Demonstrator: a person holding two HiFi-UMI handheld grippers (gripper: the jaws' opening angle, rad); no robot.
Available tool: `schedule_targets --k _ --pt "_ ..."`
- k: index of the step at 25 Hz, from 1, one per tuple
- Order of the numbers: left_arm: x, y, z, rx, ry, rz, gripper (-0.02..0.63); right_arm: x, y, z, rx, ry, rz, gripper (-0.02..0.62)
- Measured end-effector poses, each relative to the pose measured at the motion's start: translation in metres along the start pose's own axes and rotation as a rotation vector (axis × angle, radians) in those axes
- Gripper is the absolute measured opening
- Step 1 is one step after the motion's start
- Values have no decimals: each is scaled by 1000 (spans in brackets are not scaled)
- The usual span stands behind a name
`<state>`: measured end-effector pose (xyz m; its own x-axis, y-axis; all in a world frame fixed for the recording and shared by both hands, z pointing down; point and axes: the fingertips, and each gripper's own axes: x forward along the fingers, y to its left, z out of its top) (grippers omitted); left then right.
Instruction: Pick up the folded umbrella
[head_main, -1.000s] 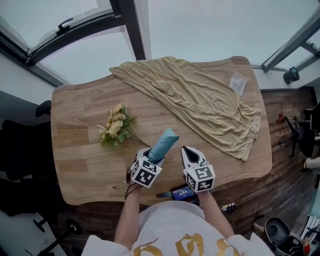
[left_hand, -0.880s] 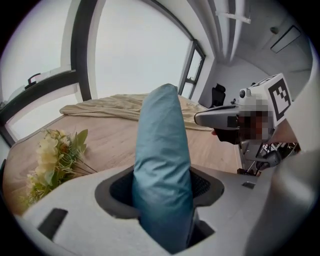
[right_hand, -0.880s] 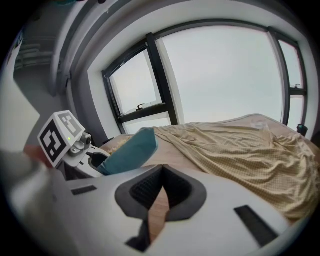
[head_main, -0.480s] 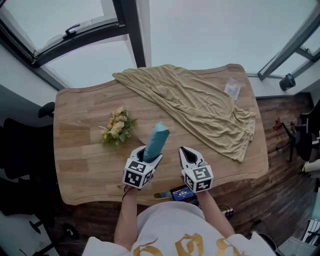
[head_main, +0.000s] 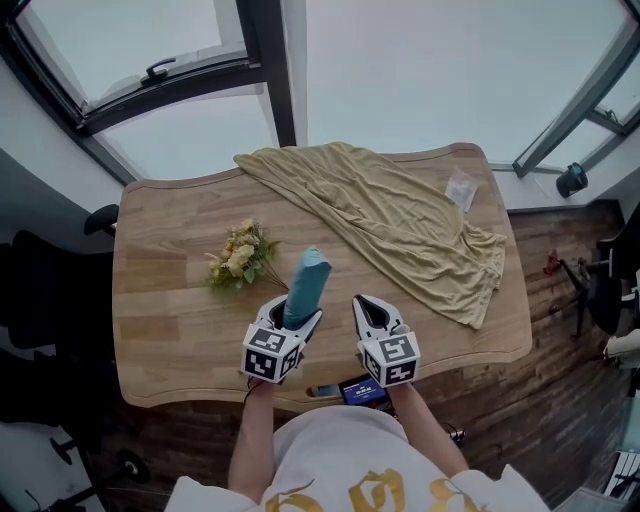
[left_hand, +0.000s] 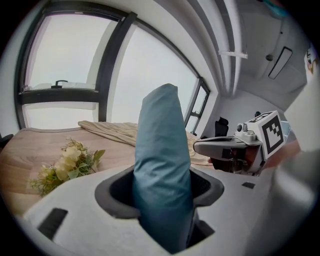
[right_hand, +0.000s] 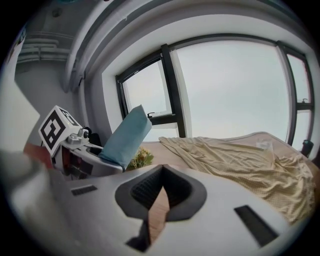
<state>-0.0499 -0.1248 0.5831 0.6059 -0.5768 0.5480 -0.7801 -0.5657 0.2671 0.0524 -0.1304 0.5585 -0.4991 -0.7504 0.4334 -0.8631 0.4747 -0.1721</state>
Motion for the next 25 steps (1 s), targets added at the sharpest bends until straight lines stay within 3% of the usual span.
schedule_targets --k 10,17,25 --pt "-45 2 27 -12 -175 62 279 -11 16 27 -6 -69 11 11" --pt "-84 -1 49 -28 -316 104 279 -21 38 53 -77 -141 30 11" --pt "-119 -11 55 -71 -434 95 279 -36 60 71 -88 -195 56 11"
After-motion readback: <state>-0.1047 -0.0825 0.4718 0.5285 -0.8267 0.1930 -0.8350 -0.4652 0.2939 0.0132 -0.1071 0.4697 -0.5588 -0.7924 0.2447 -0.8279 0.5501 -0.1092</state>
